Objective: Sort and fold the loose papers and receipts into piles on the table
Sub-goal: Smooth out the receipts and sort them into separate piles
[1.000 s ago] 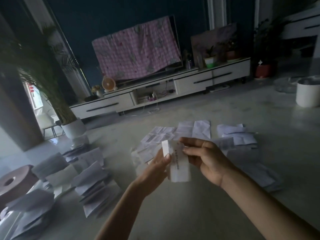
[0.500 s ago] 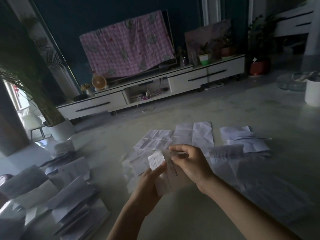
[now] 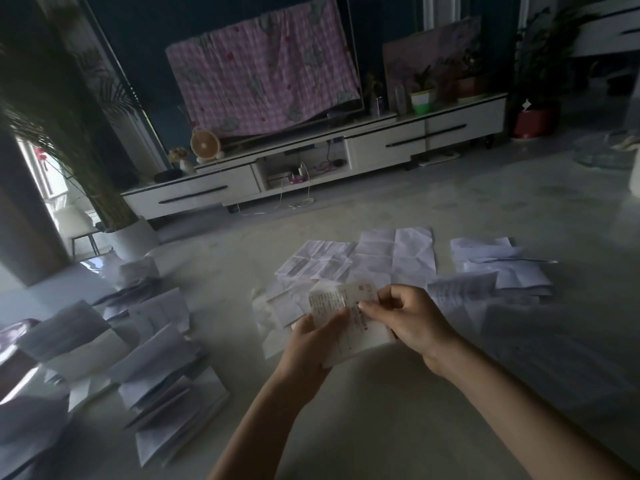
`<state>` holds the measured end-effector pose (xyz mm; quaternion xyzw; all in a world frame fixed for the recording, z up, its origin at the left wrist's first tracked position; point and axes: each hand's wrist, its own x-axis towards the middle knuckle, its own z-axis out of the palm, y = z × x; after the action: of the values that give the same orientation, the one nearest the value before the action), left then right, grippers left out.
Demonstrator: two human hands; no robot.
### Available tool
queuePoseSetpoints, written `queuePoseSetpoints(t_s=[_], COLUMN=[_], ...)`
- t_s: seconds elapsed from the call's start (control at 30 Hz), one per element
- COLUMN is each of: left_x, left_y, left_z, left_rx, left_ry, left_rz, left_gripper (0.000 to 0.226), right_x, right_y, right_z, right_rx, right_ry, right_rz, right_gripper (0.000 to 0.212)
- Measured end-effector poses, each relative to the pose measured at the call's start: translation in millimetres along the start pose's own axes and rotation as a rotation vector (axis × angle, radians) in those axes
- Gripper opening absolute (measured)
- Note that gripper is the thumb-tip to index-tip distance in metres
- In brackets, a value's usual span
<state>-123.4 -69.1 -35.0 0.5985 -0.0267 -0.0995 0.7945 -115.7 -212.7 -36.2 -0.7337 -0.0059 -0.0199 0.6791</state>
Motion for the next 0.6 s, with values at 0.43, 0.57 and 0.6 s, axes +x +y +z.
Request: queuePoseSetpoints(t_s=[0.43, 0.57, 0.6], left_x=[-5, -5, -5], left_y=[-2, 1, 1], left_z=[-15, -19, -21], left_rx=[0.191, 0.215, 0.225], left_ry=[0.155, 0.134, 0.133], left_rz=[0.133, 0.08, 0.074], left_gripper=[0.01, 0.013, 0.015], right_x=[-3, -3, -4], right_y=[3, 2, 1], right_z=[9, 4, 3], right_rx=[0.172, 0.183, 0.185], right_ry=[0.003, -0.039, -0.059], right_rz=[0.081, 0.096, 0.105], right_gripper=[0.015, 0.007, 0.005])
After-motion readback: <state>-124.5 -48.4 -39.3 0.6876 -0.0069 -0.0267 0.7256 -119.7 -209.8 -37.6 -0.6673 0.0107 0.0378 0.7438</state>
